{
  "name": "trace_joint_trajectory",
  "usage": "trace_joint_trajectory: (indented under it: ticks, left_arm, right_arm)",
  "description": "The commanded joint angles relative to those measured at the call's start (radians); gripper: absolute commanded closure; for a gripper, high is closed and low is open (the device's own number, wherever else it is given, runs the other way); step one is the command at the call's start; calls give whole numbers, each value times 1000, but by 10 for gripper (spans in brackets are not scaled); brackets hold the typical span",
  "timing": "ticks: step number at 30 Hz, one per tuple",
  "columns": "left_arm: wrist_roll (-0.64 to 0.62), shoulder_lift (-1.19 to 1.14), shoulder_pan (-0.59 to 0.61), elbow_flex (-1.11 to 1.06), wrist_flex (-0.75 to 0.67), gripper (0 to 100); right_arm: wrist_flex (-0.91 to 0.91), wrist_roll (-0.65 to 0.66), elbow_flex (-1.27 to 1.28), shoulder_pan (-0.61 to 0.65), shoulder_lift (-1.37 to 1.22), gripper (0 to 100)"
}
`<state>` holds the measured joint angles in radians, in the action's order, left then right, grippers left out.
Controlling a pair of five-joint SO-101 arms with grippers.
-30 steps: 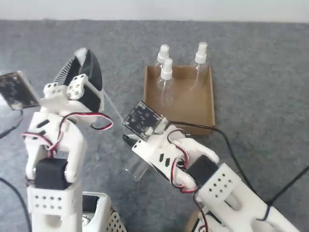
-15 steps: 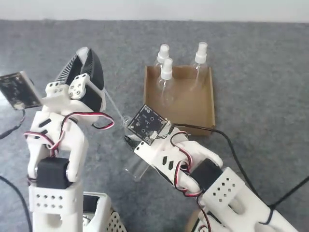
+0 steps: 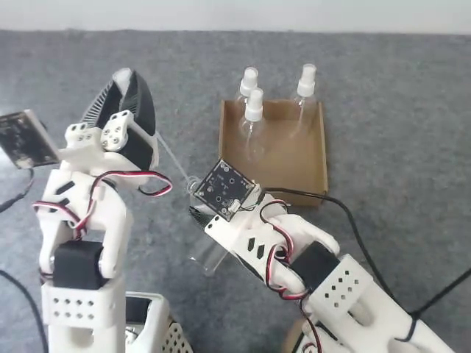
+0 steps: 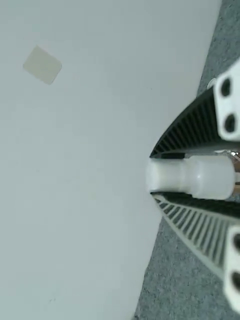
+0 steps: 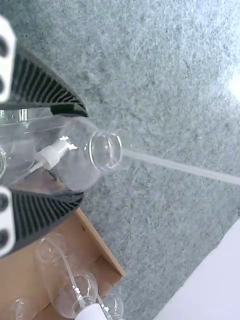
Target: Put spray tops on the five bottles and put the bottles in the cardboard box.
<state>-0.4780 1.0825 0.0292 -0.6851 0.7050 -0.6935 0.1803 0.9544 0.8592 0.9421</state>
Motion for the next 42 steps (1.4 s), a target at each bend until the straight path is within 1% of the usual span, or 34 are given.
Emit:
trace_joint_trajectory:
  ticks: [1,3,5,8,13,16,20,23,26,28,33,38,40,42]
  left_arm:
    - [-5,14,-6,10,-17,990]
    - [-5,15,-31,-39,-11,990]
    - [-5,15,-74,-84,31,990]
    - [5,15,-147,-116,115,990]
    - [98,15,-218,-131,244,990]
    - [110,15,-224,-165,258,990]
    - [144,15,-226,-188,261,990]
    - [146,15,-224,-208,267,988]
    - [169,15,-221,-203,282,987]
    - [183,15,-222,-177,295,986]
    - [187,15,-224,-116,347,912]
    - [187,15,-224,-108,338,902]
    - [187,15,-224,-76,330,900]
    - [187,15,-224,-30,330,874]
  right_arm:
    - [-7,-11,-12,8,33,992]
    - [2,-12,-12,7,33,992]
    - [12,-20,-15,7,33,992]
    - [64,-112,-12,-7,35,992]
    - [96,-229,-12,-65,42,992]
    - [114,-253,-12,-70,36,992]
    - [114,-253,-12,-77,33,992]
    - [104,-244,-11,-90,36,992]
    - [81,-244,11,-85,44,992]
    - [96,-247,17,-90,41,992]
    - [222,-253,54,-101,38,992]
    - [337,-310,109,-136,42,992]
    - [383,-313,132,-148,42,992]
    - [429,-310,158,-151,42,992]
